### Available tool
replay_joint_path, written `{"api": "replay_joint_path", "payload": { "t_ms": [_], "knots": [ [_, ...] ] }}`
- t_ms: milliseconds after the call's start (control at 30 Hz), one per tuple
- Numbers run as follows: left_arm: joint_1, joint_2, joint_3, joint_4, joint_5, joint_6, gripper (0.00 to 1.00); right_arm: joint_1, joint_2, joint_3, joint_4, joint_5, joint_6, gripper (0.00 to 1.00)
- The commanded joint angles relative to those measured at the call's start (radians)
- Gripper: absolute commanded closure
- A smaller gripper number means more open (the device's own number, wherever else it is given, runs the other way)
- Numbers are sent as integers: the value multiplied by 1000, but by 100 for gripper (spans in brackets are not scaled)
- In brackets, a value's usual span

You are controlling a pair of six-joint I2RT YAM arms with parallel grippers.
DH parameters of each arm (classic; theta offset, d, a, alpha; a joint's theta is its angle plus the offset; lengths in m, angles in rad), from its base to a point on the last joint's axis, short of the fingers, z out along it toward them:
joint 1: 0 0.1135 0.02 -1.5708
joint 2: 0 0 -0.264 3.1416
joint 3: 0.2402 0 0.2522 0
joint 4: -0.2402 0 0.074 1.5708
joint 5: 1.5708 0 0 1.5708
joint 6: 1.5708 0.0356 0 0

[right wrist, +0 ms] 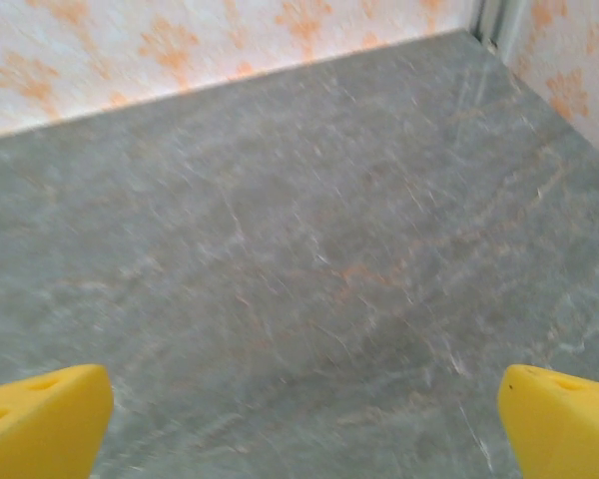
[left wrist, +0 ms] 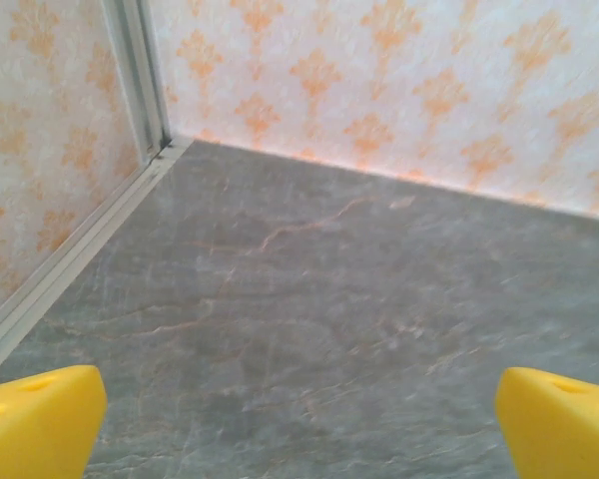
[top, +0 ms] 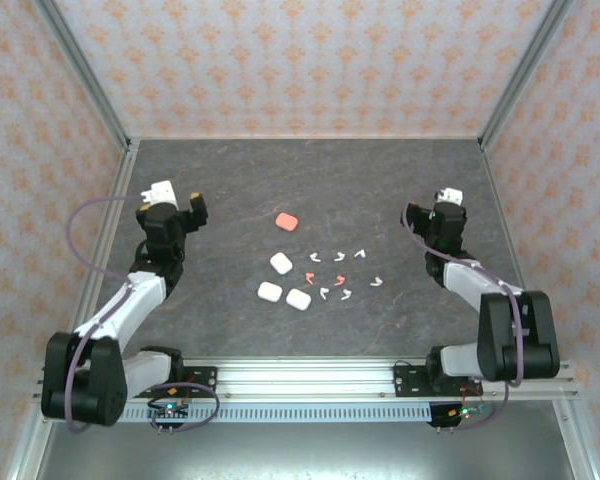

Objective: Insert the wireless bluetooth earbuds into the charging case

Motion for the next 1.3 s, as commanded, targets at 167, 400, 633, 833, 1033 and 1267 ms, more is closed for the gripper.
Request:
{"api": "replay_joint_path", "payload": {
  "t_ms": [167,400,633,833,1033,1267],
  "knots": [
    [-5,-18,182,-416,326,-391,0,169,72,335,-565,-160,18,1],
    [-19,38,201,-364,392,-491,0,371,308,624,-776,-152,-51,0],
    [-38,60,207,-351,388,-506,0,537,586,903,-904,-148,-102,2],
    [-41,51,208,-365,380,-500,0,620,799,1120,-973,-158,-144,3],
    [-42,29,207,-392,370,-490,0,655,950,1302,-1028,-152,-172,6],
    [-43,0,212,-420,367,-485,0,659,1040,1395,-1052,-154,-175,10]
  ]
}}
